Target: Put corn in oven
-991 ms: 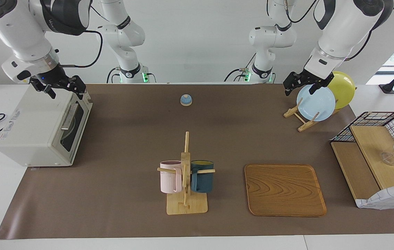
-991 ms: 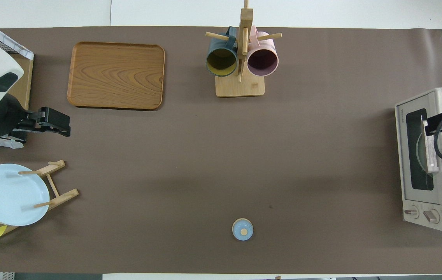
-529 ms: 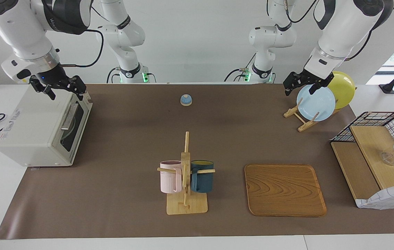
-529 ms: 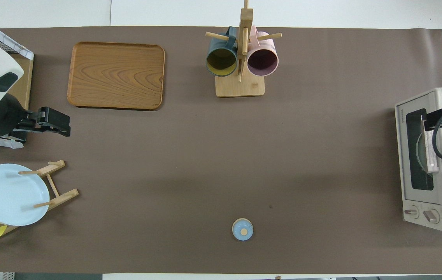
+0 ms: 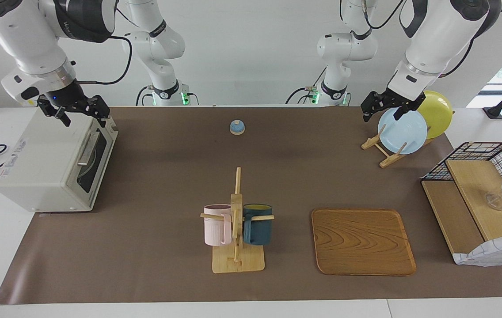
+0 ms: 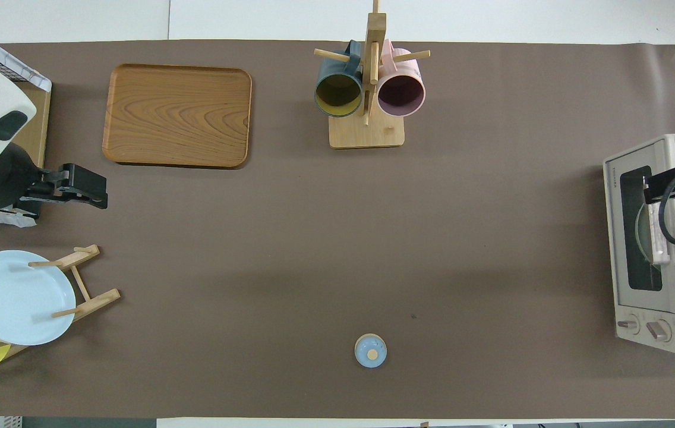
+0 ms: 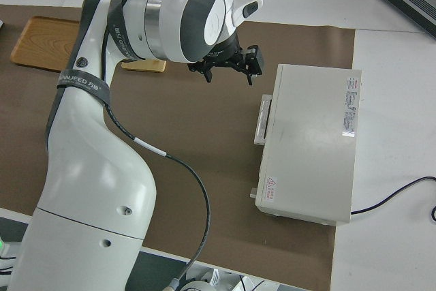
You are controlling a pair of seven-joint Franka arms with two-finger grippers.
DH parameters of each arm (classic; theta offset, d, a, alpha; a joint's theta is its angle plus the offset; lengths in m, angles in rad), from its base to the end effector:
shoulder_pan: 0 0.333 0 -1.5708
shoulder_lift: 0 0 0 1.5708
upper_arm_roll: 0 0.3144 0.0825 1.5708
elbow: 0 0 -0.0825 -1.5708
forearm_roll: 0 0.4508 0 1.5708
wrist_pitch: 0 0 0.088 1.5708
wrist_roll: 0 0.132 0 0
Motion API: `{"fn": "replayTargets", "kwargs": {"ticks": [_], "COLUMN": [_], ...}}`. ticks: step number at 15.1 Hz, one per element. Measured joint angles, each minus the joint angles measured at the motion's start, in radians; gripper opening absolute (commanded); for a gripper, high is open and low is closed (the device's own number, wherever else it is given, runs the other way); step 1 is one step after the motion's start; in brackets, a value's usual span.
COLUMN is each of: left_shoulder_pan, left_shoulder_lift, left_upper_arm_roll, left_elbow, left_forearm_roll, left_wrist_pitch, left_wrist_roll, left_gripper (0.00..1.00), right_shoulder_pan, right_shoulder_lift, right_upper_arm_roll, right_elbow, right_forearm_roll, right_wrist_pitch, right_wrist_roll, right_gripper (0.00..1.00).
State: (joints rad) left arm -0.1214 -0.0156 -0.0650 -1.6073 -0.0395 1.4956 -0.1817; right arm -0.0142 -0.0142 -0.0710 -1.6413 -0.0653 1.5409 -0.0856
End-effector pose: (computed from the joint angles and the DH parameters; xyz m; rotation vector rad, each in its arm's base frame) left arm 0.5934 -0.1177 0.5820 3.1173 -0.0089 -0.1584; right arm 0.6061 -0.0608 0.5667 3.0817 0.0020 -0.1409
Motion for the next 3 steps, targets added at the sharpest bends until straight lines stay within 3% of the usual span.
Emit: {"fn": "replayTargets", "kwargs": {"ticks": [3], "left_shoulder_pan": [0.000], "left_shoulder_lift": [0.000], "left_upper_arm_roll": [0.000], "left_elbow": [0.000], "left_forearm_roll": [0.000], "left_wrist_pitch": [0.000], "left_wrist_roll": [0.000], "left_gripper": [1.00], "right_shoulder_pan": [0.001], "right_shoulder_lift": [0.000], "right_upper_arm_roll": [0.000], "right_elbow": [0.004], "right_forearm_roll": [0.025], "right_wrist_pitch": [-0.015], "right_wrist_roll": [0.000], "right_gripper": [1.00]}}
